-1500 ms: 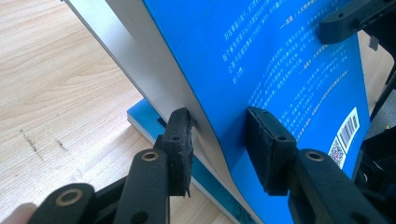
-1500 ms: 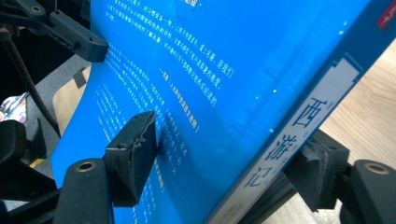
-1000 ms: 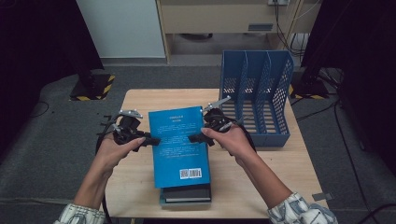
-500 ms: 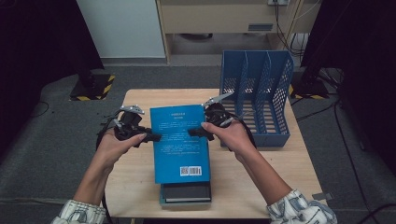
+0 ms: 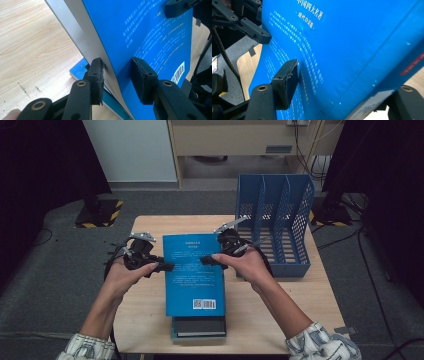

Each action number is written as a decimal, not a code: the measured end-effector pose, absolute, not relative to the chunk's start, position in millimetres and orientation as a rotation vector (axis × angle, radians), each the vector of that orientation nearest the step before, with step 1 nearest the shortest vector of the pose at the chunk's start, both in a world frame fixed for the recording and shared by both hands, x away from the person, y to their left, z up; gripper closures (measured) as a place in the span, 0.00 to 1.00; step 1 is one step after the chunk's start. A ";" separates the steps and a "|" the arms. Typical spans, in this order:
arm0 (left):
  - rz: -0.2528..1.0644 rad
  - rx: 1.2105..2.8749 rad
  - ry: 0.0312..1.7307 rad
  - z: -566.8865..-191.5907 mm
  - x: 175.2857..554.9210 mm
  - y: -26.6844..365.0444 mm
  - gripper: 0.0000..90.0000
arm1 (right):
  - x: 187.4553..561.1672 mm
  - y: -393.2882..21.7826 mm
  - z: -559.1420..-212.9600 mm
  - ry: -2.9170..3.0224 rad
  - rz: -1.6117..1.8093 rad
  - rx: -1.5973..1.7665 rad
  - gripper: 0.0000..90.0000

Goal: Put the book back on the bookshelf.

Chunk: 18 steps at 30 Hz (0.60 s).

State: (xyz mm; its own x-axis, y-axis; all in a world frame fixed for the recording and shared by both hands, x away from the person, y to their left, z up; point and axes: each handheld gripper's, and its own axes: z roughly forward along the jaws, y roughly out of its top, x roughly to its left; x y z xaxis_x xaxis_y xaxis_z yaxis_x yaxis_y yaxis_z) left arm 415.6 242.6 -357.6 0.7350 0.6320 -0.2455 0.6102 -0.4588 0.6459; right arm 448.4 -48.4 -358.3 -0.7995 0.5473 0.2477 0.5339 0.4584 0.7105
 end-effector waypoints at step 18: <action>0.136 2.203 0.947 -339.4 425.2 238.1 0.69 | 459.2 -47.2 -339.0 2.590 1.348 0.990 0.50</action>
State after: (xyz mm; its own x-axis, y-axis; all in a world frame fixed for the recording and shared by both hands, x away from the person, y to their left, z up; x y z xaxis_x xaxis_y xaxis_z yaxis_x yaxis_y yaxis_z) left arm 425.2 238.1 -339.4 0.7243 0.6668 -0.1753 0.5902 -0.4684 0.6575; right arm 459.2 -47.2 -339.0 -0.7922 0.5646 0.2316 0.5137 0.4119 0.7527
